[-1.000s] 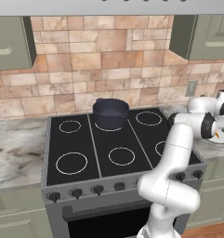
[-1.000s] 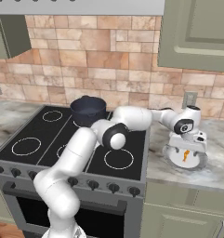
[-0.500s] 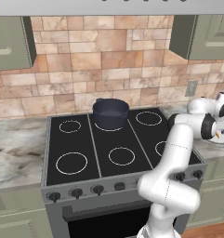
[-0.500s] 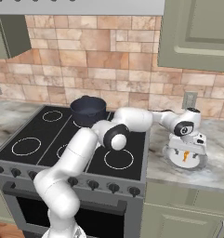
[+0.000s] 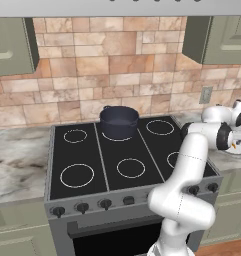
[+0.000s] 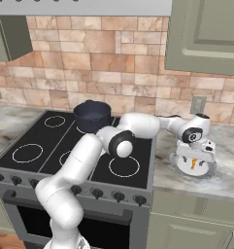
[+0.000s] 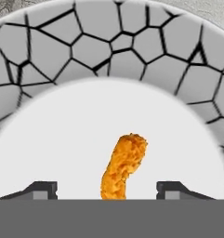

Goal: Retrieve the frozen meat and place it in the pot on a burner. Then turn the burner on.

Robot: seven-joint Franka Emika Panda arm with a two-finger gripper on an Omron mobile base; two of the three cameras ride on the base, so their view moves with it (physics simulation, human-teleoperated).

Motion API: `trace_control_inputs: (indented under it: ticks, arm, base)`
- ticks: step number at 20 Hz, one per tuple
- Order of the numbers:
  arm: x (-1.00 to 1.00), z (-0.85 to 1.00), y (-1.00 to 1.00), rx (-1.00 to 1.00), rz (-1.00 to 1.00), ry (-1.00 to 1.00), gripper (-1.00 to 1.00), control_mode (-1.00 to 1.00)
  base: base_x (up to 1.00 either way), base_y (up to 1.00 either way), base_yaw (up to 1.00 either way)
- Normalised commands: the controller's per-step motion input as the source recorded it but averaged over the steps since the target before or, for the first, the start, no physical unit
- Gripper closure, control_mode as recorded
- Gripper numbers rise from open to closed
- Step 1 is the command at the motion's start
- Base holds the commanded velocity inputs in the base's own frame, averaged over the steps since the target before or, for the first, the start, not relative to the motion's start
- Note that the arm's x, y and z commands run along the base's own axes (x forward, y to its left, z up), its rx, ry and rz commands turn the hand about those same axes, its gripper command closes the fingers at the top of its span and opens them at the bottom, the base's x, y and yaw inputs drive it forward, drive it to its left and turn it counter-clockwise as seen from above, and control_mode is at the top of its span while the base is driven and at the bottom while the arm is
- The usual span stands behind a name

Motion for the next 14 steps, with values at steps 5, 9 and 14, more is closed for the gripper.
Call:
trace_control_inputs:
  ticks: [5,9,14]
  arm:
    - [0.00,-0.06,0.00,0.00,0.00,0.00,1.00,-1.00]
    - [0.00,-0.02,0.00,0.00,0.00,0.00,1.00,-1.00]
    - [0.00,0.00,0.00,0.00,0.00,0.00,1.00,-1.00]
  base:
    - [0.00,0.00,0.00]
    - [0.00,0.00,0.00]
    - [0.00,0.00,0.00]
